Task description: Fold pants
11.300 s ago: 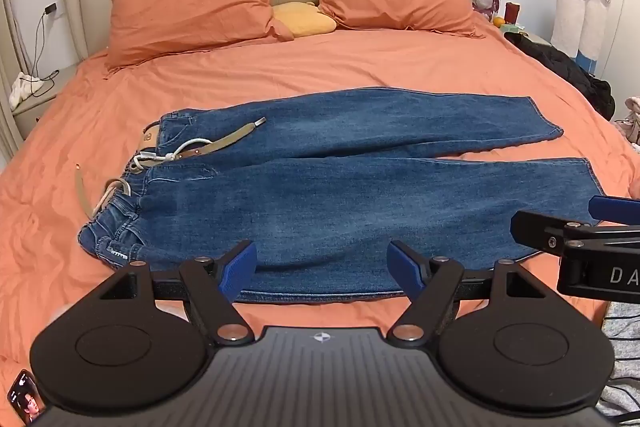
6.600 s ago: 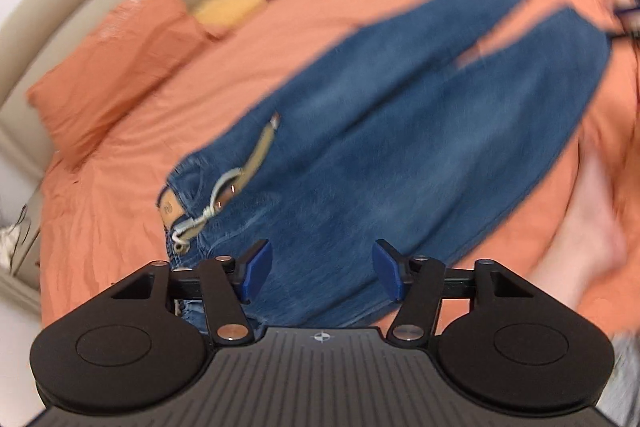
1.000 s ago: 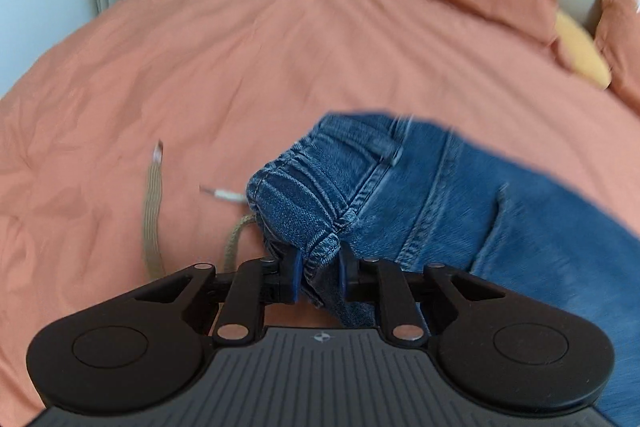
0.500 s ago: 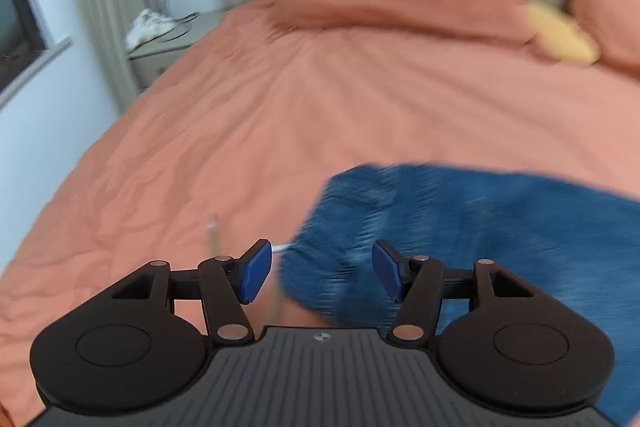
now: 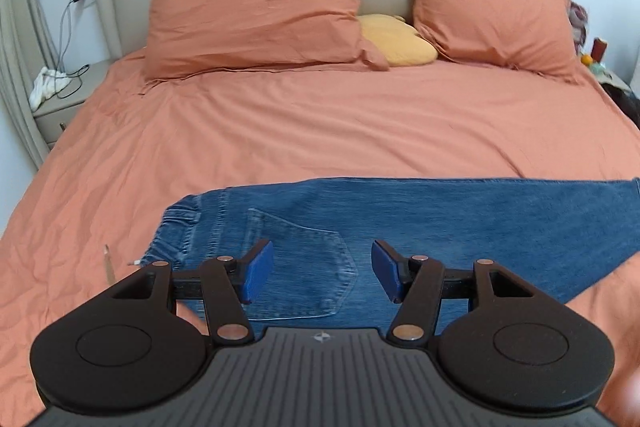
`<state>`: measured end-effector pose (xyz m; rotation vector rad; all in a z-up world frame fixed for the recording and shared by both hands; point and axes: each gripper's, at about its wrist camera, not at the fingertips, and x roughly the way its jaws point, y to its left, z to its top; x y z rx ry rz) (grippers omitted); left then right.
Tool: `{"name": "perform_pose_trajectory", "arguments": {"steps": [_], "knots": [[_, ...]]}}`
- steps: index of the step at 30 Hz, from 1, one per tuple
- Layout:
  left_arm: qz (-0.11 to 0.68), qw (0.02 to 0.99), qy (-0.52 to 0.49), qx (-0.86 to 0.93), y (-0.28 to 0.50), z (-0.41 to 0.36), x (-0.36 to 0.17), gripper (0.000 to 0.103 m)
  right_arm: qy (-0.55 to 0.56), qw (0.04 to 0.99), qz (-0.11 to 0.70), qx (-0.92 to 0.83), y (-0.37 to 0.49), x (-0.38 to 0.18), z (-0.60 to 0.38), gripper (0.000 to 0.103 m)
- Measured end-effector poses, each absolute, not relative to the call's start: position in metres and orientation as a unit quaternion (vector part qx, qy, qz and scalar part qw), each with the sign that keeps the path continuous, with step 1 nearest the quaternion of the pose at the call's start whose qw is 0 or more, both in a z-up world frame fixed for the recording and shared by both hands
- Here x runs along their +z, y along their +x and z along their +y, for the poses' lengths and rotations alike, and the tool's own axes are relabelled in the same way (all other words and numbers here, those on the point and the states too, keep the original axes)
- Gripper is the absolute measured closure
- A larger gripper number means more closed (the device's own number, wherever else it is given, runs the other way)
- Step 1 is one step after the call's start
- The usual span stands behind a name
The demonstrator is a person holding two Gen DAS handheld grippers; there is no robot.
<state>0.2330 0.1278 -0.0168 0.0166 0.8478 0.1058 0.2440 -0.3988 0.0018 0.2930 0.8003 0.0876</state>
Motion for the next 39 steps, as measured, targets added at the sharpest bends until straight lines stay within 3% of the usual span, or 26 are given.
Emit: {"name": "perform_pose_trajectory", "arguments": {"steps": [9, 26, 31, 32, 33, 39], "knots": [[0.425, 0.903, 0.066, 0.006, 0.275, 0.053, -0.038, 0.036, 0.294, 0.896, 0.332, -0.012, 0.247, -0.045, -0.527, 0.058], [0.483, 0.854, 0.151, -0.121, 0.418, -0.106, -0.136, 0.036, 0.461, 0.807, 0.365, -0.051, 0.338, -0.217, -0.641, 0.065], [0.490, 0.848, 0.156, -0.128, 0.427, -0.130, -0.150, 0.036, 0.503, 0.787, 0.355, -0.037, 0.340, -0.249, -0.654, 0.077], [0.491, 0.848, 0.156, -0.127, 0.428, -0.133, -0.152, 0.036, 0.516, 0.783, 0.347, -0.031, 0.338, -0.252, -0.658, 0.097], [0.492, 0.847, 0.155, -0.124, 0.429, -0.136, -0.153, 0.036, 0.522, 0.782, 0.339, -0.023, 0.337, -0.251, -0.661, 0.101], [0.494, 0.850, 0.138, -0.120, 0.424, -0.134, -0.157, 0.037, 0.466, 0.844, 0.264, 0.034, 0.322, -0.170, -0.648, 0.103]]}}
